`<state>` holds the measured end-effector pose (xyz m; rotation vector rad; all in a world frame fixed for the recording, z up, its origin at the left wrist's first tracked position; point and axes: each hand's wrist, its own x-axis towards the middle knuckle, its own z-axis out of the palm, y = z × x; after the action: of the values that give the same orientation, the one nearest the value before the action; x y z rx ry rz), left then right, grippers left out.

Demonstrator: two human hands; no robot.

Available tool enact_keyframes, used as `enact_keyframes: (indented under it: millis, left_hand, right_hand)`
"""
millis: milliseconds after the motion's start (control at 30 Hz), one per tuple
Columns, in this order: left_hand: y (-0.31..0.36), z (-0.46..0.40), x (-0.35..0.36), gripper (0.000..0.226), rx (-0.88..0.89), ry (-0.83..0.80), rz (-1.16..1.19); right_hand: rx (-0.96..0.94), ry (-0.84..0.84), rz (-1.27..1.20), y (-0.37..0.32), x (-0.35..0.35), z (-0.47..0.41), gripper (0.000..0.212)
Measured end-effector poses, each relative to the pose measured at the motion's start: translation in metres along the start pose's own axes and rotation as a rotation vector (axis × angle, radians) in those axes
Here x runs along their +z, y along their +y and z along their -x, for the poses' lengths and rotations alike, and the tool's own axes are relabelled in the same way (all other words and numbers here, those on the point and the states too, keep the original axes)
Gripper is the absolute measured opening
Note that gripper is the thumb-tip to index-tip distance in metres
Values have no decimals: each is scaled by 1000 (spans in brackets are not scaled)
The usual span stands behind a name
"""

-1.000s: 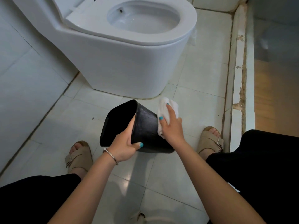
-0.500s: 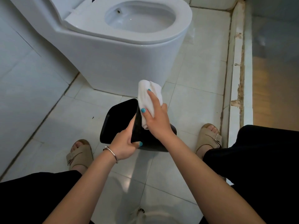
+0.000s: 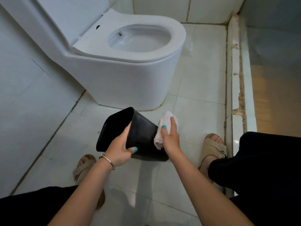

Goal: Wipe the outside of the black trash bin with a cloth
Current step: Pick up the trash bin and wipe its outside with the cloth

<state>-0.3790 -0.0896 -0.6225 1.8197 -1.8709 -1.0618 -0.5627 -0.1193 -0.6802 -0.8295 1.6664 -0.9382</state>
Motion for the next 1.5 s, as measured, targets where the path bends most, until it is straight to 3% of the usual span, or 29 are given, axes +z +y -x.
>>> enact_keyframes:
  millis: [133,400,733,867,1133,1333,1500]
  left_hand:
    - [-1,6,5,94,15,25,190]
    - [-10,17,22,93,35,-2,343]
    - [-17,11,21,95,-54,17,315]
    - [-20,9,20,98,-76,22,316]
    - [-25,14,20,95,-106,44,308]
    - [-24,18,22,95,-69,-5,333]
    - [-24,19,23,98,-36,-39,371]
  right_hand:
    - [-52,-43,23,-14,0,8,57]
    - [-255,-234,140,-27,11,34,58]
    - [-284,-154,429,-12,7,20,62]
    - [-259,-145,447,-6,6,6,66]
    - [-205,-286,468,-15,7,7,82]
    - [-284,-280,328,-19,16,24,59]
    - [-473,-295,327,-21,20,26,64]
